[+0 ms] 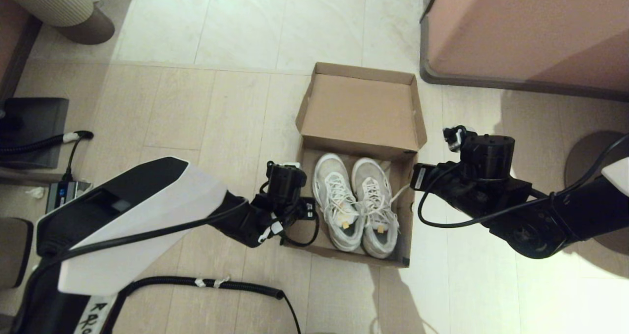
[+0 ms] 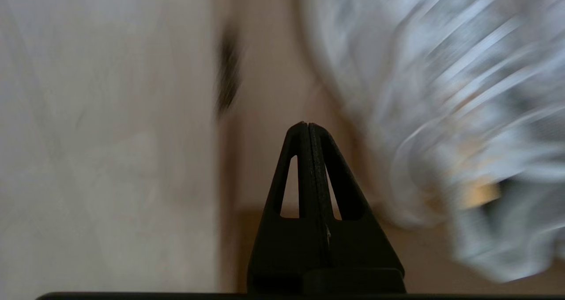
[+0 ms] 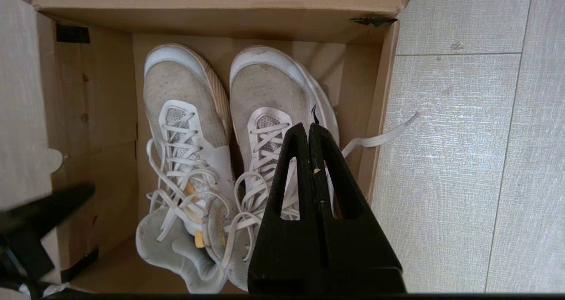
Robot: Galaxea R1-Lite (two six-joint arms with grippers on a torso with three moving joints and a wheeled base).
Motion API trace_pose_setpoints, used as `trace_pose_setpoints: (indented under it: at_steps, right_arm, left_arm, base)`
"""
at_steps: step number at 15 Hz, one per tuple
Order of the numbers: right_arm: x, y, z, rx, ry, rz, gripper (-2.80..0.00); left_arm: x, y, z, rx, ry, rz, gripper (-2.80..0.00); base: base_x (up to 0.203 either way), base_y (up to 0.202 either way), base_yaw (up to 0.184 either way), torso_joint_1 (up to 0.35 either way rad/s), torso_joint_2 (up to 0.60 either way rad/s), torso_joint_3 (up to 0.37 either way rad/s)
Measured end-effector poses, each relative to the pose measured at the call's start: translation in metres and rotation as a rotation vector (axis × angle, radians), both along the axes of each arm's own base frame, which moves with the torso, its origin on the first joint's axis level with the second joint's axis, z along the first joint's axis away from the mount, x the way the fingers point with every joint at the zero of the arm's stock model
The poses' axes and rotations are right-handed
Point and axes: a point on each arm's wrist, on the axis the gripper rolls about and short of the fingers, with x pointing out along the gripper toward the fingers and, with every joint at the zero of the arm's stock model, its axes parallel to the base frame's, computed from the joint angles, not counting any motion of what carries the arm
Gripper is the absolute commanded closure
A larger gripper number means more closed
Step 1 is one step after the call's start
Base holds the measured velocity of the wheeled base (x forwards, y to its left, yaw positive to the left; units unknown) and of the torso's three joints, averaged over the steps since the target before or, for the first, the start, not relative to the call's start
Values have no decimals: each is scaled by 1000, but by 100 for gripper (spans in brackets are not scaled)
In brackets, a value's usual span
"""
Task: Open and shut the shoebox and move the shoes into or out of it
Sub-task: Close the shoe box
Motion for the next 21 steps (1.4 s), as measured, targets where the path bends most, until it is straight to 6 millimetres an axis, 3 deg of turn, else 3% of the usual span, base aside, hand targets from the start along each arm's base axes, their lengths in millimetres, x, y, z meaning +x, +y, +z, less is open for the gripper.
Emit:
trace_pose_setpoints:
  at_steps: [10, 16, 21]
  right_arm:
    - [-10, -8, 10, 12, -18, -11, 0]
    - [-13, -11, 12, 15, -19, -15, 0]
    - [-13, -13, 12, 25, -14, -18, 0]
  left_arm:
    - [-34, -14, -35, 178, 245, -48, 0]
    - [-72, -10, -63, 280, 369, -94, 0]
    - [-100, -9, -70, 334, 421, -135, 0]
  base:
    - [0, 0, 0, 0, 0, 0]
    - [0, 0, 0, 0, 0, 0]
    - [0, 0, 0, 0, 0, 0]
